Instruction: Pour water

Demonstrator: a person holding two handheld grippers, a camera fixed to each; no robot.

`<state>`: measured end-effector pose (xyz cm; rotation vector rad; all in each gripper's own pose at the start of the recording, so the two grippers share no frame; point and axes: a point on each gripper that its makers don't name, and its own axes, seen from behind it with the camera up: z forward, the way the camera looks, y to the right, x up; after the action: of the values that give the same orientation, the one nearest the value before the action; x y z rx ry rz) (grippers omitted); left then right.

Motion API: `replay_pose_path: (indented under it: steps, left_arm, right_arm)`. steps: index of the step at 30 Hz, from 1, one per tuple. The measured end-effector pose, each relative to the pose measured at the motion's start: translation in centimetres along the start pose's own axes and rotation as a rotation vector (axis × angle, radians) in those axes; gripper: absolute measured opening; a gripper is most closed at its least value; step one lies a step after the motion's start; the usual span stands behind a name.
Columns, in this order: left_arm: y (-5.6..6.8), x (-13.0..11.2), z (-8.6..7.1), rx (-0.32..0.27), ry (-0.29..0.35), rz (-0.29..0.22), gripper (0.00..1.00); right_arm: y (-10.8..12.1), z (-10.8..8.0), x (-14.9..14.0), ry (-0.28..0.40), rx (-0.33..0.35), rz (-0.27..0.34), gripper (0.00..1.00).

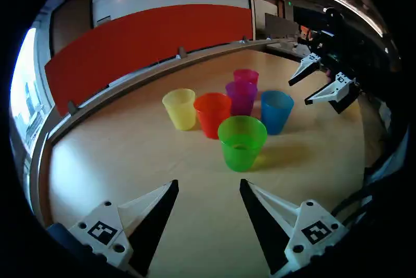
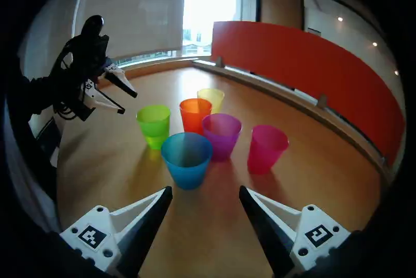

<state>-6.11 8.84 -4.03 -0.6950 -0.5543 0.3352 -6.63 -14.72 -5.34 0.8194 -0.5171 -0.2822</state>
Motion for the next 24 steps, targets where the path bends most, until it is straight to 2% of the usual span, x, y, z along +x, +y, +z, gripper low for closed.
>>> replay_pose_path:
  steps: [9,16,24]
  left_arm:
    - [-1.3,1.6,-1.5,0.08,0.084,-0.036,0.87]
    - [-2.5,2.4,-2.9,0.168,0.136,-0.052,0.87]
    - [-4.1,3.8,-4.4,0.277,0.225,-0.106,0.87]
  right_arm:
    - [0.6,-1.9,1.0,0.036,-0.101,0.02,1.0]
    - [2.1,-3.7,2.3,0.076,-0.207,0.055,1.0]
    - [4.4,-5.8,5.1,0.172,-0.342,0.085,1.0]
